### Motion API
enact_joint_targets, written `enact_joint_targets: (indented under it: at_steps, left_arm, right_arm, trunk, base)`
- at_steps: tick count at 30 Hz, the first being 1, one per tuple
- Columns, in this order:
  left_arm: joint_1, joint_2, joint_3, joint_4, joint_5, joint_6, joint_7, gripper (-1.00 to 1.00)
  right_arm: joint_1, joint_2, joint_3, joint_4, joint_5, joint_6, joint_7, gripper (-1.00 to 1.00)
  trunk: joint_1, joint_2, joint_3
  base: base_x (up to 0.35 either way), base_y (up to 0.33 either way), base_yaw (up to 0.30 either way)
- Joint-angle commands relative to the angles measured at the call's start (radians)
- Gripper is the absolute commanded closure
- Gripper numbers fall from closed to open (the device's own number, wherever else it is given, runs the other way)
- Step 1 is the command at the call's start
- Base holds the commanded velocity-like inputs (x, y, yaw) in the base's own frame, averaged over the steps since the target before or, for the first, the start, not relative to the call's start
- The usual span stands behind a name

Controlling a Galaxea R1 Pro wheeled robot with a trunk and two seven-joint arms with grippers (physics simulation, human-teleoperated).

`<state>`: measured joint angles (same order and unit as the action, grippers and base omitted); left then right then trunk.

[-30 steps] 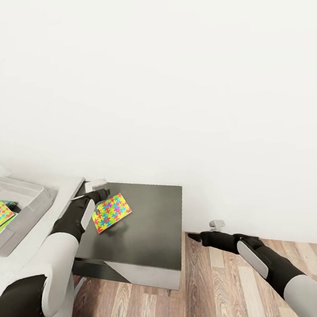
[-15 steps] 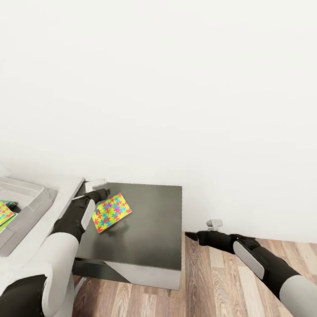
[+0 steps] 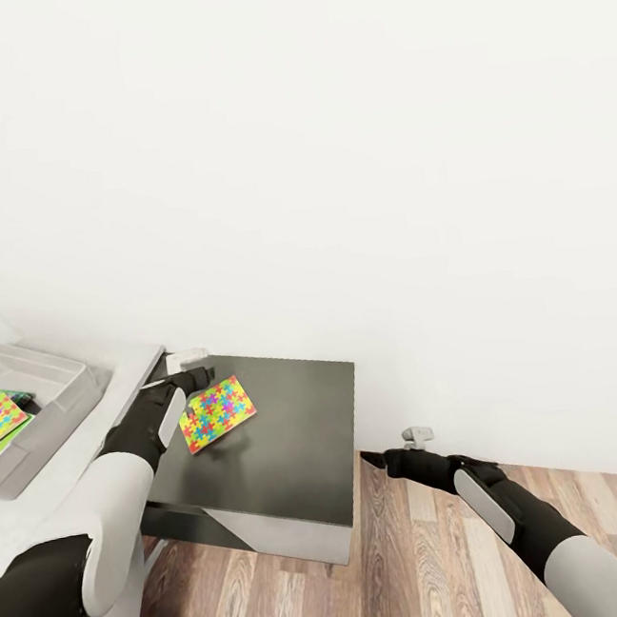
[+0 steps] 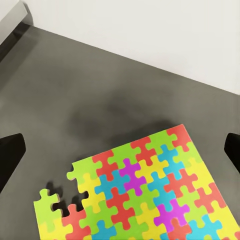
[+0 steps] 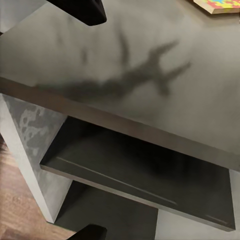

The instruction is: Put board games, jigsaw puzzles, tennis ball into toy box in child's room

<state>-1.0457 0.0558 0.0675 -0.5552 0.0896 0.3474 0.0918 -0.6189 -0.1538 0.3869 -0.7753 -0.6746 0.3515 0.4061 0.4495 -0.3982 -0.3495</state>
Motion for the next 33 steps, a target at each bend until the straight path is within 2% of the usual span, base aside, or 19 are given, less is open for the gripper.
enact_joint_targets:
  at_steps: [1,23,33]
  left_arm:
    - [0.0,0.0,0.0,-0.002,0.01,0.005,0.005,-1.0]
    - [0.0,-0.001,0.0,-0.003,0.009,0.005,0.005,-1.0]
    - [0.0,-0.001,0.0,-0.003,0.009,-0.003,0.005,-1.0]
  right_arm:
    - [-0.001,-0.001,0.003,-0.001,-0.008,0.004,-0.001,-1.0]
    - [-0.001,0.0,0.005,0.019,-0.008,0.005,-0.007,-1.0]
    - [-0.001,0.001,0.007,0.056,-0.008,0.008,-0.094,-1.0]
  trunk:
    - [0.001,-0.002,-0.002]
    - [0.001,-0.002,-0.002]
    - [0.001,-0.002,-0.002]
  base:
    - [0.0,0.0,0.0]
    - [0.0,0.0,0.0]
    - [0.0,0.0,0.0]
